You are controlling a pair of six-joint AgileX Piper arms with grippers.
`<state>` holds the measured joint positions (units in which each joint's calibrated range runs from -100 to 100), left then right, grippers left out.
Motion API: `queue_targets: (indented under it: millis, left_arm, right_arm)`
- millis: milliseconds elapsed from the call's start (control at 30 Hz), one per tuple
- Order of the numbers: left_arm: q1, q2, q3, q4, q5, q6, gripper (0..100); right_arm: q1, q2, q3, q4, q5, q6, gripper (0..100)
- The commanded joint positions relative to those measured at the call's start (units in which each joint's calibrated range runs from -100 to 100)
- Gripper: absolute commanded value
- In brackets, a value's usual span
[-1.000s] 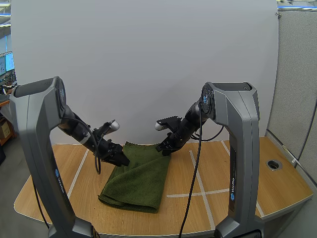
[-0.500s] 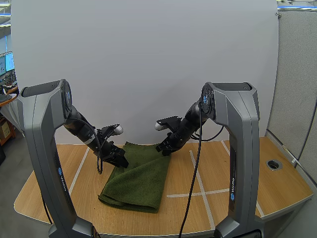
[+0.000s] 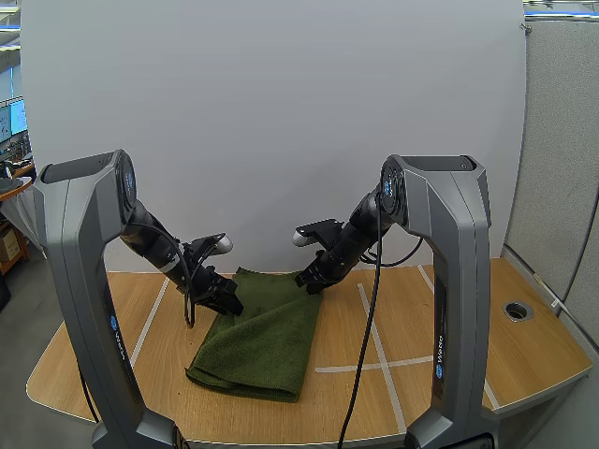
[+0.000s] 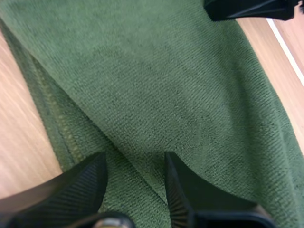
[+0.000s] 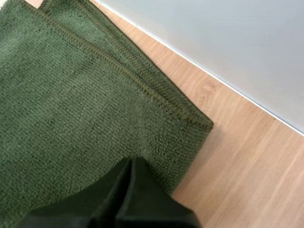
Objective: Fold the towel
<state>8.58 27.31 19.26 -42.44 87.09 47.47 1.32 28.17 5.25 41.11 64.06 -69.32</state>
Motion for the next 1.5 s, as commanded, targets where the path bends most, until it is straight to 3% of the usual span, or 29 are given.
queue_targets:
  millis: [0,133,500,600,800,1033,1300,1467]
  left_arm:
    - [-0.16,1.5,-0.4,-3.3,2.1,0.6,63]
    - [-0.24,1.5,-0.4,-7.0,5.7,1.5,73]
    - [-1.02,1.5,-0.4,-6.7,6.9,1.5,71]
    - [-1.02,1.5,-0.4,-6.6,6.5,1.5,59]
    - [-0.95,1.5,-3.1,-4.9,7.6,-0.1,0]
    - [-0.95,1.5,-8.3,-1.8,12.4,-3.2,0]
    - [-0.87,1.5,-9.9,5.3,7.5,-4.5,0]
    - [-0.73,1.5,-9.9,6.5,3.6,-4.5,0]
  right_arm:
    - [-0.3,-0.3,0.4,-0.8,1.9,0.0,0]
    - [-0.3,-0.3,0.4,-0.8,1.9,0.0,0]
    - [-0.3,-0.3,0.4,-0.8,1.9,0.0,0]
    - [-0.3,-0.3,0.4,-0.8,1.9,0.0,0]
    - [-0.3,-0.3,0.4,-1.3,1.9,0.0,0]
    - [-0.3,-0.3,0.4,-1.3,1.9,0.0,0]
    - [-0.3,-0.3,0.4,-1.3,1.9,0.0,0]
    - [-0.3,-0.3,0.4,-1.3,1.9,0.0,0]
